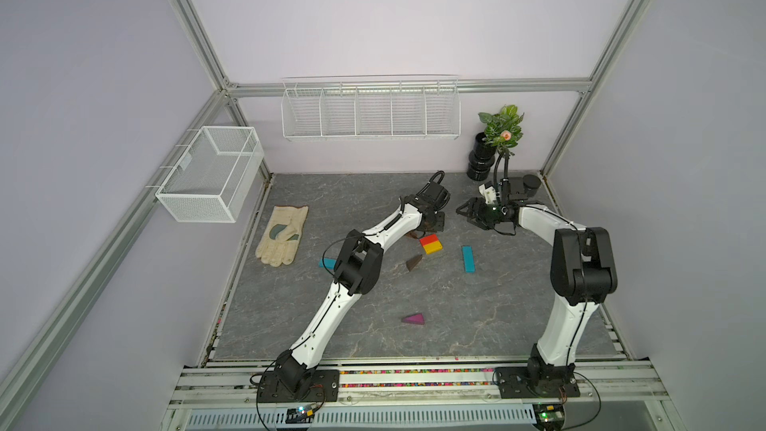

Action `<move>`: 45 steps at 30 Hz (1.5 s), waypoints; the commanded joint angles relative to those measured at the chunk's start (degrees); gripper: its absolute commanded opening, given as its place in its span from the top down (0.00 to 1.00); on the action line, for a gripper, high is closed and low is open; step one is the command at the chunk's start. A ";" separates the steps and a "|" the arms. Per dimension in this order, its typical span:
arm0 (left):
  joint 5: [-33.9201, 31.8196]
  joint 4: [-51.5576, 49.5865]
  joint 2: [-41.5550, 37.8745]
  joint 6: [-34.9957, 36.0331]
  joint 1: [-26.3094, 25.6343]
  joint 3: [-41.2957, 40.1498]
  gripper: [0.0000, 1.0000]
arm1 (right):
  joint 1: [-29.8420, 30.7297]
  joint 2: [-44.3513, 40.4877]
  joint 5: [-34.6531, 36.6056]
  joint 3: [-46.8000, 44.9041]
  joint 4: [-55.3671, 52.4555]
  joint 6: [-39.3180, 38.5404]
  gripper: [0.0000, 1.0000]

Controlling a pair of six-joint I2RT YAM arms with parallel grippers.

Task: Assemble a small pinwheel with building blocks
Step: Assemble the building block at the center of the board.

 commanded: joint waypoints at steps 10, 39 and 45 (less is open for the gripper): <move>1.57 1.10 0.16 -2.14 -0.24 0.71 0.63 | -0.49 -1.53 1.61 -0.40 -2.56 -2.74 0.32; -1.43 16.75 -41.87 -0.20 3.33 -36.98 0.38 | 12.85 8.01 24.64 21.75 -26.60 -12.94 0.27; -4.82 16.54 -58.30 -0.67 5.79 -57.96 0.37 | 17.98 16.54 30.30 31.57 -31.37 -12.72 0.27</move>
